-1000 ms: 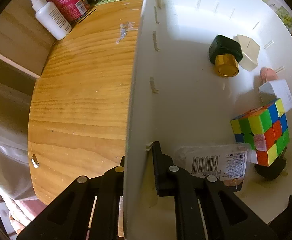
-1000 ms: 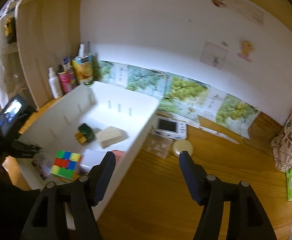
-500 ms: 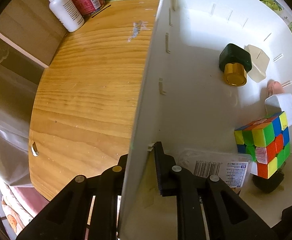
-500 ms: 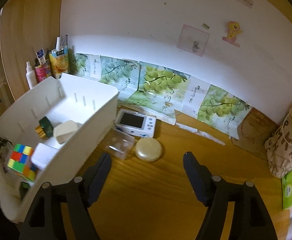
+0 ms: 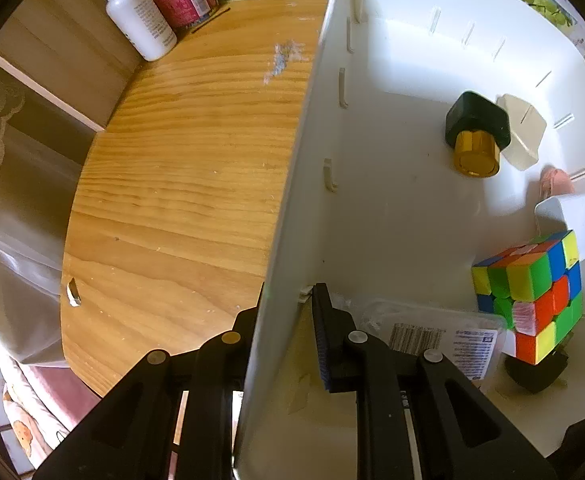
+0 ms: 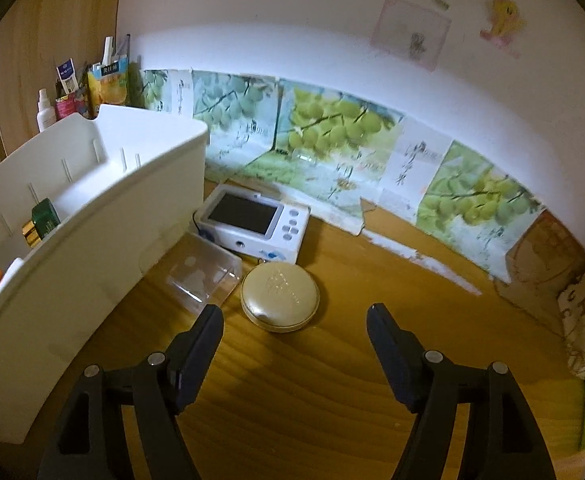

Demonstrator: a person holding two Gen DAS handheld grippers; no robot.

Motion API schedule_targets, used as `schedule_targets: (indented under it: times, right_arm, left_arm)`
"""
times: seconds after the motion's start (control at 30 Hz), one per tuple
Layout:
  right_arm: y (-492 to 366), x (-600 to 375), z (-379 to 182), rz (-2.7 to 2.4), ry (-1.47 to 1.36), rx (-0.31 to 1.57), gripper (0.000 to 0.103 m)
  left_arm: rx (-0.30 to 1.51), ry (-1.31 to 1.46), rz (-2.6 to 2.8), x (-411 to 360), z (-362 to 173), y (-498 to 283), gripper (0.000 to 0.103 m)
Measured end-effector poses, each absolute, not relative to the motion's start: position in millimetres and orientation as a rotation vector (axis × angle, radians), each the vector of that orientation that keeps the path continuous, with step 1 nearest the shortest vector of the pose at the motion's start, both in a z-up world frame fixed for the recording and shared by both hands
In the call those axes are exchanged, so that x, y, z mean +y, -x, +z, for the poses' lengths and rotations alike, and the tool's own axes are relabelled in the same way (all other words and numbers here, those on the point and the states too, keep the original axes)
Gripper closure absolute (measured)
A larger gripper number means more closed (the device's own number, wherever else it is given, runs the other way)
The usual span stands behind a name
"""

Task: Organize rigid objects
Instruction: 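Move the right tool to the beige round compact and grasp it, then carry the beige compact into the white tray and release it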

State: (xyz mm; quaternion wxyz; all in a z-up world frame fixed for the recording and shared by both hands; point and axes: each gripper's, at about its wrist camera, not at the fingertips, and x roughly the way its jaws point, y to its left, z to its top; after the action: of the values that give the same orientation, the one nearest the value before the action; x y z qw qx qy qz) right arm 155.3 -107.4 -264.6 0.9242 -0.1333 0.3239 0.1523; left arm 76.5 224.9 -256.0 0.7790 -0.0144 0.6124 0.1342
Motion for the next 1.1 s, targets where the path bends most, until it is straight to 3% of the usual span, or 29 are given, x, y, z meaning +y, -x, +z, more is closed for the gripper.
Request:
schedule_targets:
  times: [0.6, 0.8, 1.1]
  right_arm:
    - [-194.4, -104.1, -287.6, 0.344, 0.172, 0.742, 0.029]
    - [-197.3, -102.1, -288.6, 0.374, 0.157, 0.76, 0.047]
    - [-193.5, -102.6, -281.1, 0.382, 0.137, 0.783, 0.047]
  left_arm:
    - [1.312, 0.037, 0.309, 227.1, -254.1, -77.4, 0.083]
    - [1.307, 0.037, 0.313, 224.7, -253.6, -75.6, 0.083]
    - [1.302, 0.028, 0.312, 223.4, -253.0, -74.0, 0.083]
